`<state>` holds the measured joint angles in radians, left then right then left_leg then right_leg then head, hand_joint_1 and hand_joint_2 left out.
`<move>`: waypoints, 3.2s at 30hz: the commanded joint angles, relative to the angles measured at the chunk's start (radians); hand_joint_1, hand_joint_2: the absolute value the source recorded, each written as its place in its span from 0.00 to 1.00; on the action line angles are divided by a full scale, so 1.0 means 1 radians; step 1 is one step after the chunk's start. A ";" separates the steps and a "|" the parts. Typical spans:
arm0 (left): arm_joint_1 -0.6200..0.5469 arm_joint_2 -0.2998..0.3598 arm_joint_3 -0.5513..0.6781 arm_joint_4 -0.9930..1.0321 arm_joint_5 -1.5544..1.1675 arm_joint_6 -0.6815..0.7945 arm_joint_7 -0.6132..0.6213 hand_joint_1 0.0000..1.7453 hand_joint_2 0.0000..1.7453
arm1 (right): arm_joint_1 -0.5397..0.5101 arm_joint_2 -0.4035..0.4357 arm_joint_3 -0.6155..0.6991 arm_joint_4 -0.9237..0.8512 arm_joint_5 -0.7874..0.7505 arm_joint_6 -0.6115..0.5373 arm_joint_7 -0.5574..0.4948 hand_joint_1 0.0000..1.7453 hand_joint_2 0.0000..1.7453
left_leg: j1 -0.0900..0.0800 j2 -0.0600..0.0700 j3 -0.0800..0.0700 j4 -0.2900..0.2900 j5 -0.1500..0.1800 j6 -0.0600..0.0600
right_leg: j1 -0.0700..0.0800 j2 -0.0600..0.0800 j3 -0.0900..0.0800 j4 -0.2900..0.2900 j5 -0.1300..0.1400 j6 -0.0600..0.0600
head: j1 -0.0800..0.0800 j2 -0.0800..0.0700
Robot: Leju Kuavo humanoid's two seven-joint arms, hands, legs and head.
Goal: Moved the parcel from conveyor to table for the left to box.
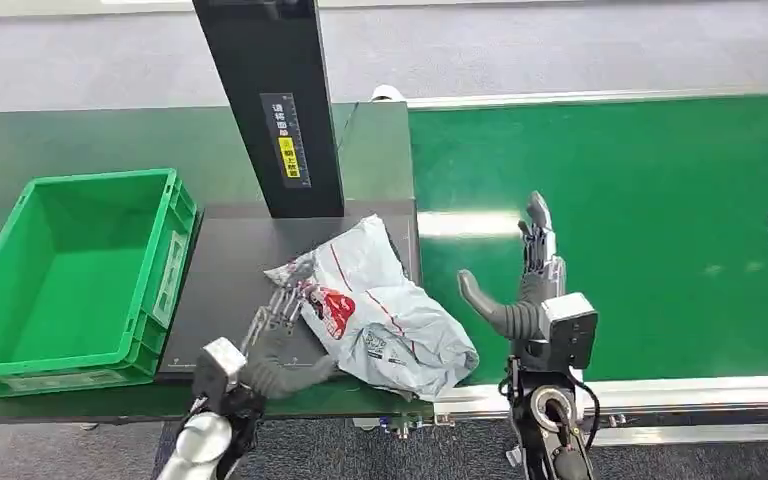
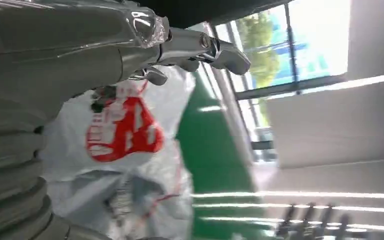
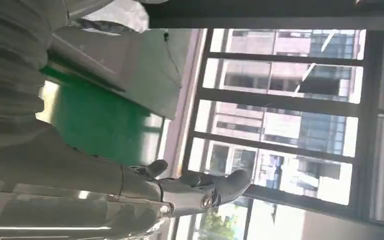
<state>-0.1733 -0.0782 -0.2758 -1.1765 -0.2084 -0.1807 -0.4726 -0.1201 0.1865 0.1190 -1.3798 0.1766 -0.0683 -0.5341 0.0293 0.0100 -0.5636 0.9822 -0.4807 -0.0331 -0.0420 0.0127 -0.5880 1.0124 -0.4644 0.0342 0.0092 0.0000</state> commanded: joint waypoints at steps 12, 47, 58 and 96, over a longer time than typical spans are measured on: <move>0.012 -0.018 -0.056 0.000 -0.237 0.113 0.063 0.00 1.00 | 0.001 -0.012 -0.060 0.023 -0.010 0.028 -0.008 0.00 1.00 | 0.000 -0.002 0.002 -0.001 0.000 0.003 | 0.001 -0.002 0.003 -0.002 0.000 -0.003 | 0.000 0.000; -0.105 -0.082 -0.006 0.263 -0.732 0.325 0.375 0.98 1.00 | 0.003 0.013 -0.070 0.083 0.043 0.110 0.019 0.00 1.00 | 0.000 -0.001 0.002 -0.001 0.000 0.002 | 0.001 -0.001 0.003 -0.002 0.000 -0.003 | 0.000 0.000; -0.104 -0.082 -0.004 0.260 -0.732 0.326 0.375 1.00 1.00 | 0.003 0.013 -0.070 0.083 0.043 0.110 0.020 0.00 1.00 | 0.000 -0.001 0.002 -0.001 0.000 0.002 | 0.001 -0.001 0.003 -0.002 0.000 -0.003 | 0.000 0.000; -0.178 0.075 0.232 -0.083 -0.724 0.879 -0.039 1.00 1.00 | -0.007 -0.022 -0.041 0.166 -0.003 0.102 -0.014 0.00 1.00 | 0.001 -0.004 0.000 -0.001 0.001 0.002 | 0.002 -0.004 0.001 -0.001 0.001 -0.004 | 0.000 0.000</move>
<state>-0.1201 -0.0500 -0.2275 -1.5049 -0.8804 0.6889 -0.5655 -0.1064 0.1946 0.0549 -1.2753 0.1751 0.0393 -0.5482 0.0293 0.0098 -0.5646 0.9822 -0.4806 -0.0331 -0.0420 0.0126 -0.5891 1.0124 -0.4643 0.0343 0.0092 0.0000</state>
